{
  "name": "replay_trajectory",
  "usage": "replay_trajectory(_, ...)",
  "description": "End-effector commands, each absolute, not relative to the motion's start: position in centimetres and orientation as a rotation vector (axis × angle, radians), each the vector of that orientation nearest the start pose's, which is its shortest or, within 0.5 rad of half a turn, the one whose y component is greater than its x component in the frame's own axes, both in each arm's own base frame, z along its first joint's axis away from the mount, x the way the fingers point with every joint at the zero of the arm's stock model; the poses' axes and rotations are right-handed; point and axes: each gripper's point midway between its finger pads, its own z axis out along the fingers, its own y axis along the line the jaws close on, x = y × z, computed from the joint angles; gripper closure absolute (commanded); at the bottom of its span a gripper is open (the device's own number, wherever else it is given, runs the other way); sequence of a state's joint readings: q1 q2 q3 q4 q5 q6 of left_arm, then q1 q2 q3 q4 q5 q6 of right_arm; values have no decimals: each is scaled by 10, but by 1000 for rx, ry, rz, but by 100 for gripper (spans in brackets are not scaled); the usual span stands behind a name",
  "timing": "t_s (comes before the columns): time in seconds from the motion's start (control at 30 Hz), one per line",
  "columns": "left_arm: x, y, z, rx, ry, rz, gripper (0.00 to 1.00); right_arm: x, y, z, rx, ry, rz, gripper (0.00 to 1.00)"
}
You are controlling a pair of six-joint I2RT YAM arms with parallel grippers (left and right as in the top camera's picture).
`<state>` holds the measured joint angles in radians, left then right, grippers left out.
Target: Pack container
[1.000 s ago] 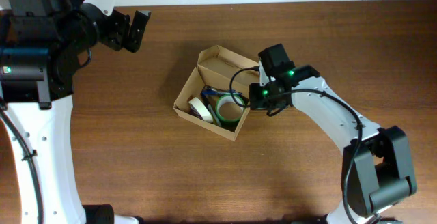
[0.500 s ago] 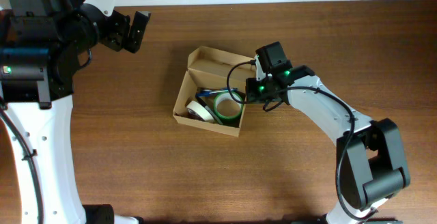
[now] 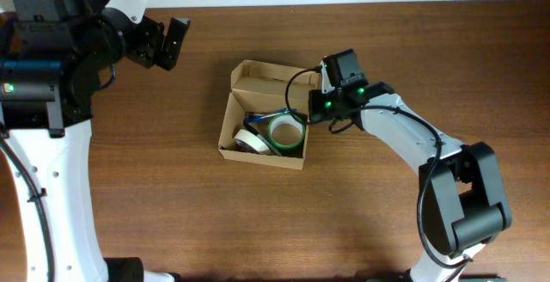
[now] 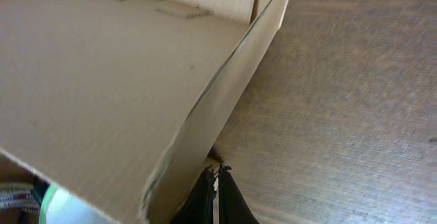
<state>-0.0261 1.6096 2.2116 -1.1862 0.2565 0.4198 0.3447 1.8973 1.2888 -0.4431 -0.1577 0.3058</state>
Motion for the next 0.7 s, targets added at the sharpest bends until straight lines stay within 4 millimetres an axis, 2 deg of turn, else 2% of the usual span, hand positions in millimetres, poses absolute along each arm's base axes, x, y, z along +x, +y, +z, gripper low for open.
replay_trajectory(0.0,391,-53,440,620,2026,-32,0,431,173,57,-93,2659,409,96)
replay_trajectory(0.67,389,-53,436,622,2041,-36,0,448,182,70,-33,2576,504,96)
